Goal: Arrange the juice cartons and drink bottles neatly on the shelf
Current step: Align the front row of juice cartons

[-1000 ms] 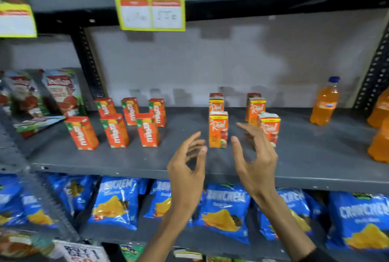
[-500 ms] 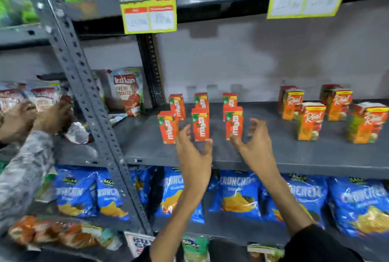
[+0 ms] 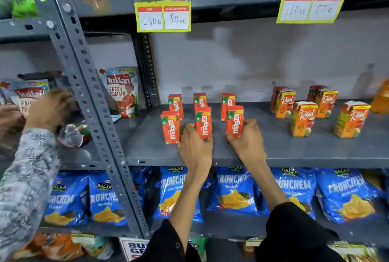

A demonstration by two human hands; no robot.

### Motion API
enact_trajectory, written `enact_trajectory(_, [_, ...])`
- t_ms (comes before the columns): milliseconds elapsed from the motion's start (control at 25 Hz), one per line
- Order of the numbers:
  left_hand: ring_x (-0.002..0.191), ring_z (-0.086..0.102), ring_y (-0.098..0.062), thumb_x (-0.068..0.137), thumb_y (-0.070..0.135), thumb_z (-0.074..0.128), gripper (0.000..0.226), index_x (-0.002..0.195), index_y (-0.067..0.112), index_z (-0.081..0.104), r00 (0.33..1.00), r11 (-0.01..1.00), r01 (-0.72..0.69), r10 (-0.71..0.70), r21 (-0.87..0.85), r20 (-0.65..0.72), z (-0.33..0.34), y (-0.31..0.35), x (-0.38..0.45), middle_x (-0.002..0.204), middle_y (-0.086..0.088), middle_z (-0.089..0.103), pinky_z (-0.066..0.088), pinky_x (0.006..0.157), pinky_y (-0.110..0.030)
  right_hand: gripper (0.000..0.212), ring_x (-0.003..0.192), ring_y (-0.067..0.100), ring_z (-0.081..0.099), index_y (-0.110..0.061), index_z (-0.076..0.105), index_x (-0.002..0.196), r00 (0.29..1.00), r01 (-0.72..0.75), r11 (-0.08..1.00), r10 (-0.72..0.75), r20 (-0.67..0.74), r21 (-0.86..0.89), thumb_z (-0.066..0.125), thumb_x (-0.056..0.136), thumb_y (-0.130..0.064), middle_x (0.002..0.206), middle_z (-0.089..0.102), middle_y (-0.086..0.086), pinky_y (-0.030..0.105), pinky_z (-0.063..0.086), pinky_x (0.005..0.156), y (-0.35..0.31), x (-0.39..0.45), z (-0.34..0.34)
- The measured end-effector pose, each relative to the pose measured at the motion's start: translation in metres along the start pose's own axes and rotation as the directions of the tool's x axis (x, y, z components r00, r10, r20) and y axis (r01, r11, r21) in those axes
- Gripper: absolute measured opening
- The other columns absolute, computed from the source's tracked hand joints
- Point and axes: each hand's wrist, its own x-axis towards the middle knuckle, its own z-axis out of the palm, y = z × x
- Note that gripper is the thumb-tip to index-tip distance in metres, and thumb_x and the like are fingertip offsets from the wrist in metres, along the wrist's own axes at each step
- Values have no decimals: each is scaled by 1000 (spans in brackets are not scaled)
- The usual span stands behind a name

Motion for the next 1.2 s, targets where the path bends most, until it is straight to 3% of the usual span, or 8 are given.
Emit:
enact_trajectory(320, [102,69,-20,82,42,76,45,117,18,60,995,997,-71,72,18,-66,4,-7,-6,109,2,71,56,90,-42,58,104,36,65,-11,46,115,994,78,990,-86,-65,-120,75,79,-45,114,64,15,51,55,86,-6,-12,3])
enact_trajectory(800, [101,70,-20,84,40,75,42,117,16,63,992,995,-94,96,33,-79,4,-7,-8,107,1,73,57,90,-42,59,104,37,66,-11,44,119,994,102,990,-106,-41,-93,75,79,-42,112,67,16,51,56,87,-2,-9,5])
enact_trajectory(960, [109,67,-20,85,44,75,61,136,17,55,991,997,-74,72,-18,-110,6,-12,-13,120,0,69,57,92,-41,68,104,31,65,-14,40,132,994,98,995,-97,-48,32,76,81,-42,116,65,14,47,57,86,7,-11,-6])
enact_trajectory(1040, [98,64,-16,85,39,78,60,138,21,55,975,979,-106,68,-175,-212,8,-10,-28,114,2,65,58,86,-38,57,98,24,65,-16,45,130,984,143,982,-128,-122,124,72,85,-38,113,66,9,44,57,85,22,-14,-21])
enact_trajectory(1120, [85,62,-21,85,26,79,43,124,16,64,931,938,-235,143,-254,-335,19,2,-50,98,0,63,57,80,-44,40,91,19,65,-18,51,124,964,188,970,-151,-217,158,67,89,-29,106,66,4,39,58,82,45,-13,-46])
enact_trajectory(1200, [78,62,-25,86,18,77,25,110,16,69,903,898,-335,220,-285,-369,37,29,-74,88,0,63,55,74,-49,28,85,18,65,-18,54,117,943,217,960,-159,-292,177,63,91,-21,101,65,3,32,58,76,71,-5,-76])
